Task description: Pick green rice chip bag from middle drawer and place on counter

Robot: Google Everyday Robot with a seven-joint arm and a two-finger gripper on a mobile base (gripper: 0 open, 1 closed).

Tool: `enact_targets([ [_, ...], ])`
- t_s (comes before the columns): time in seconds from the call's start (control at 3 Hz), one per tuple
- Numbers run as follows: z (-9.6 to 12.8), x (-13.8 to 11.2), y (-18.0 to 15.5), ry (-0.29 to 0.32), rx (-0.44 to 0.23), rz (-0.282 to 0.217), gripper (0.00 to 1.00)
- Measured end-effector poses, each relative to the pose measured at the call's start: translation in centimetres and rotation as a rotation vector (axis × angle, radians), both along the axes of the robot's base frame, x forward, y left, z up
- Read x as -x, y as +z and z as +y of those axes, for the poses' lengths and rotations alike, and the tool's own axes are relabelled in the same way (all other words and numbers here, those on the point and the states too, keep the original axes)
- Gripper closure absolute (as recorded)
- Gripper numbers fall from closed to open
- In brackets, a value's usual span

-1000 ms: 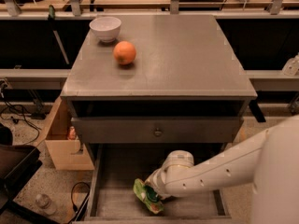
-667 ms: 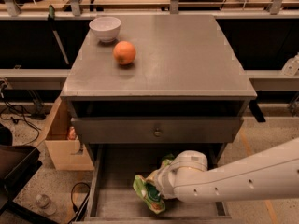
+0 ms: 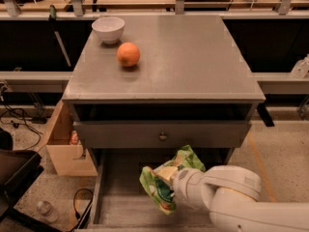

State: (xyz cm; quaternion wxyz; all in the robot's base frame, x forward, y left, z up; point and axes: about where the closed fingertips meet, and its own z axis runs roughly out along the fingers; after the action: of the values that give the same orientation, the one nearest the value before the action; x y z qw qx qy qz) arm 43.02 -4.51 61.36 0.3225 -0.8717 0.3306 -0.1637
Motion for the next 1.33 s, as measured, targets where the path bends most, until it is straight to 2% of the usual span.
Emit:
enact_targets([
  [0.33, -0.8, 1.1, 5.5, 0.004, -0.055, -0.111, 1.0],
  [0.67, 0.0, 1.1, 9.5, 0.043, -0.041, -0.191, 1.0],
  [1.0, -1.0, 0.8, 9.4, 0.003, -0.01, -0.178, 1.0],
  [1.33, -0.9, 0.8, 9.4, 0.003, -0.016, -0.174, 1.0],
])
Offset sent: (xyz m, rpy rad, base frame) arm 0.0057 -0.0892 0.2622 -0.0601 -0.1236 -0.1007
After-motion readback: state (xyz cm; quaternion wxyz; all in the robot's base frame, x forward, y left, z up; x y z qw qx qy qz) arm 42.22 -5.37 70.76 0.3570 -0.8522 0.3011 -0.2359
